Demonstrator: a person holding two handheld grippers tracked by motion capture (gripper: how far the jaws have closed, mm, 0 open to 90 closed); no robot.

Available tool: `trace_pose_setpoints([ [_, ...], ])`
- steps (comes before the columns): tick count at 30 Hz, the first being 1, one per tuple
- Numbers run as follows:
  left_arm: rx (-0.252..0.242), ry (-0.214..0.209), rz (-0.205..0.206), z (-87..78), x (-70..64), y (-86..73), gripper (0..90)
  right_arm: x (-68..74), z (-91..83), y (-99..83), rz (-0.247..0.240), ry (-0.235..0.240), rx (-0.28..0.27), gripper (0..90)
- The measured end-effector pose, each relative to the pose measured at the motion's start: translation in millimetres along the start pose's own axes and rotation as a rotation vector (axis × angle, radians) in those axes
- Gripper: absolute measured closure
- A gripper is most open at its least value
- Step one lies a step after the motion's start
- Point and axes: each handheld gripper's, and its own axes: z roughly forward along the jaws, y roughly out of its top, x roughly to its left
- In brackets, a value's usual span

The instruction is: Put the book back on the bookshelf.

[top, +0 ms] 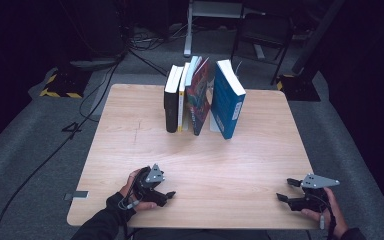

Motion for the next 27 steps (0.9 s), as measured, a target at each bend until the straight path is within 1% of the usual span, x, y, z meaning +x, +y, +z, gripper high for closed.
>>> trace_pose_setpoints([
  [11,-0.002,0.012,-0.011,-1.5,-1.3,-1.8,16.3,-0.4,0.4,0.0,0.0,0.0,-0.001,22.6],
  [27,0.0,0.002,-0.002,-1.4,0.2,-1.5,16.0,-0.3,0.5,0.0,0.001,-0.003,0.0,22.1],
])
